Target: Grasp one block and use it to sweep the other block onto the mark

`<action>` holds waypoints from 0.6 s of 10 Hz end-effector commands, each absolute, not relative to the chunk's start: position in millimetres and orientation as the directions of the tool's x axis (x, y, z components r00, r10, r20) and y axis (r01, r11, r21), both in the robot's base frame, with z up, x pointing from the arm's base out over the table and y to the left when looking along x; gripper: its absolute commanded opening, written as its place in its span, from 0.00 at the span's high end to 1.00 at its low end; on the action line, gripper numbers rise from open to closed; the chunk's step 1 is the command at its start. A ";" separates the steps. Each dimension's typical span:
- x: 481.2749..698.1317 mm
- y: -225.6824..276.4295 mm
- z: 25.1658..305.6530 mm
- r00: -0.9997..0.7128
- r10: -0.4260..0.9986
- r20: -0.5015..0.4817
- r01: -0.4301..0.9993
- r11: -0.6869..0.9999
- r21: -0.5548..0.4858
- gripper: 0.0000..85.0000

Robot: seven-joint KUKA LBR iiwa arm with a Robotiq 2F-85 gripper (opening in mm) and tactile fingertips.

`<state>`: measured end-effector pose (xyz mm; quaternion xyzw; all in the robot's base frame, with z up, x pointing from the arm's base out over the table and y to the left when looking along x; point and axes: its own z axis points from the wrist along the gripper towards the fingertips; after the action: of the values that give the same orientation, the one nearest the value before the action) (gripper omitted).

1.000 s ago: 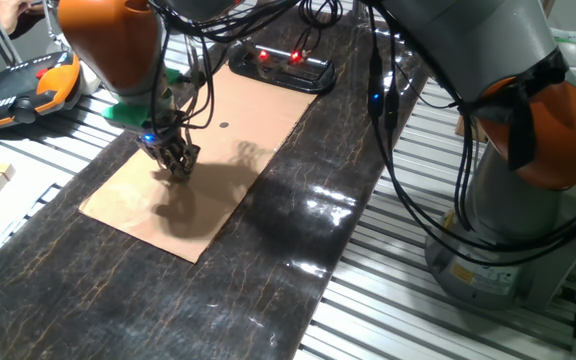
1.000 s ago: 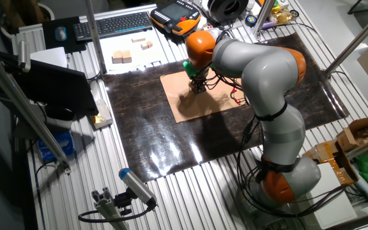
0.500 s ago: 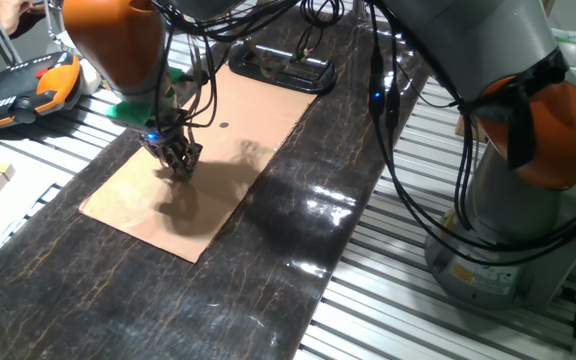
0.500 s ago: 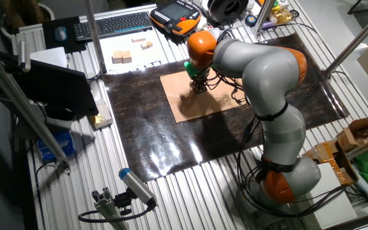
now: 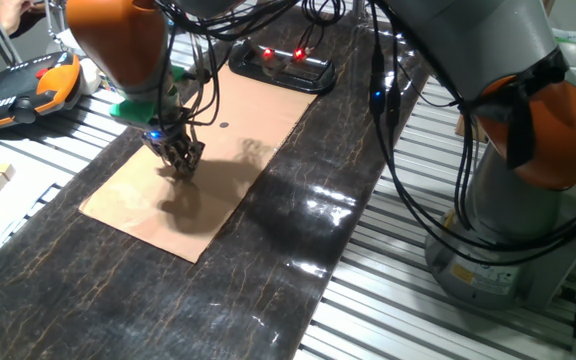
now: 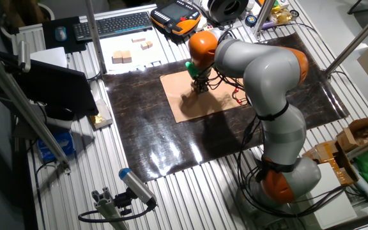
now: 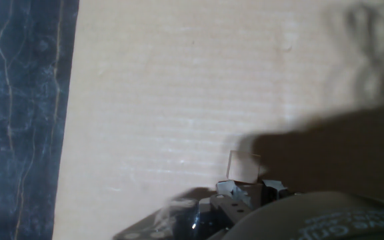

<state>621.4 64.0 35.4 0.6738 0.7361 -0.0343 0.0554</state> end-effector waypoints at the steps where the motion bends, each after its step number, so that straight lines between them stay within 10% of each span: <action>1: 621.3 63.5 35.7 -0.088 0.988 -0.128 0.996 0.091 0.025 0.99; 6: 621.0 57.3 35.0 -0.094 0.987 -0.130 0.995 0.098 0.028 0.99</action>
<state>621.5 57.4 35.5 0.6703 0.7390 -0.0331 0.0580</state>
